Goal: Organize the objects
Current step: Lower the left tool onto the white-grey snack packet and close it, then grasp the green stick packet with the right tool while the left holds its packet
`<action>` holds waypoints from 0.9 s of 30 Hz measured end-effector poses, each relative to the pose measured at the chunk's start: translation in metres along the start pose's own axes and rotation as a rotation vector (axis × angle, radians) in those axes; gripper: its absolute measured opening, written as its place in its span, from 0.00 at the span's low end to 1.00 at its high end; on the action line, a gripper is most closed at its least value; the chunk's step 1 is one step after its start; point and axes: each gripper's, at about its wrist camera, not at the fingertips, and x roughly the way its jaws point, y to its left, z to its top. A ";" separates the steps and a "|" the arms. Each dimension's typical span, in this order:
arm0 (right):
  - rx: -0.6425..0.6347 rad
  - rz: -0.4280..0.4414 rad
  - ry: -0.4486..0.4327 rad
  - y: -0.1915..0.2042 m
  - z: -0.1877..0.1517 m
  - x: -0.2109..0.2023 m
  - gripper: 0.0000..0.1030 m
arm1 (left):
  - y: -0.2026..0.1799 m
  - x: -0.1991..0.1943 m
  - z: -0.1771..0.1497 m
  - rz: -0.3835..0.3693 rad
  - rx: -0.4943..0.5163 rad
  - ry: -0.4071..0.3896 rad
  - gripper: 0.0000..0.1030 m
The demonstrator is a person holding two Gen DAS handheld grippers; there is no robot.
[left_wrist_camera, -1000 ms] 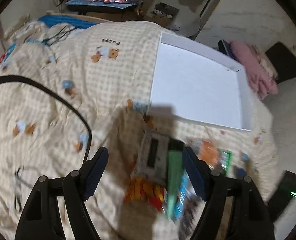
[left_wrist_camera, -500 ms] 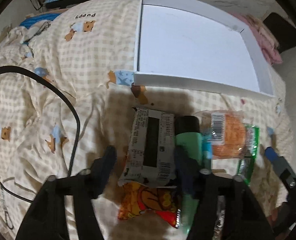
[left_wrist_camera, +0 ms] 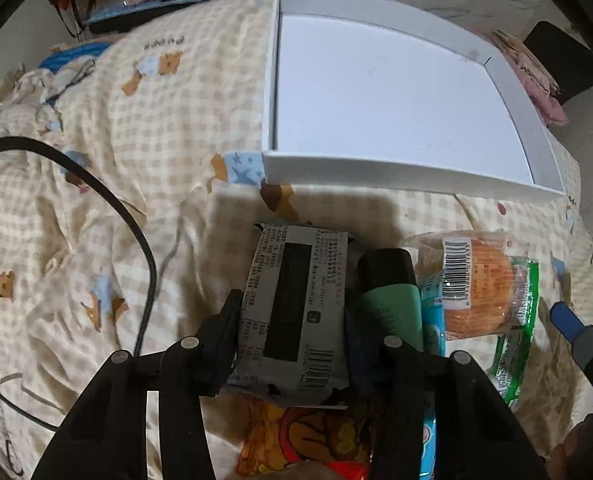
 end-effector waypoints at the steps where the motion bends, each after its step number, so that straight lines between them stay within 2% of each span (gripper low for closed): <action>1: 0.000 0.000 0.001 0.000 0.000 0.000 0.84 | 0.002 -0.004 -0.001 0.008 -0.007 -0.014 0.49; 4: 0.000 0.003 0.003 -0.001 0.000 0.000 0.84 | 0.011 -0.022 -0.003 -0.010 -0.050 -0.059 0.49; 9: 0.010 0.007 0.006 -0.003 0.000 0.001 0.84 | 0.022 -0.067 -0.022 -0.120 -0.197 -0.186 0.49; 12: 0.018 0.009 0.007 -0.004 0.000 0.000 0.84 | 0.017 -0.084 -0.038 -0.201 -0.247 -0.180 0.49; 13: 0.018 0.012 0.008 -0.004 0.000 0.000 0.84 | 0.016 -0.086 -0.041 -0.214 -0.248 -0.193 0.49; 15: 0.014 0.007 0.005 -0.002 0.000 -0.001 0.84 | 0.001 -0.091 -0.046 -0.168 -0.192 -0.206 0.49; 19: 0.014 -0.009 0.005 -0.003 0.001 -0.001 0.84 | -0.022 -0.080 -0.043 -0.119 -0.081 -0.169 0.49; 23: 0.018 -0.063 0.026 -0.005 0.000 0.002 0.84 | -0.024 -0.071 -0.040 -0.128 -0.059 -0.128 0.49; 27: 0.040 -0.056 0.000 -0.008 0.002 -0.005 0.84 | -0.023 -0.072 -0.041 -0.133 -0.061 -0.122 0.49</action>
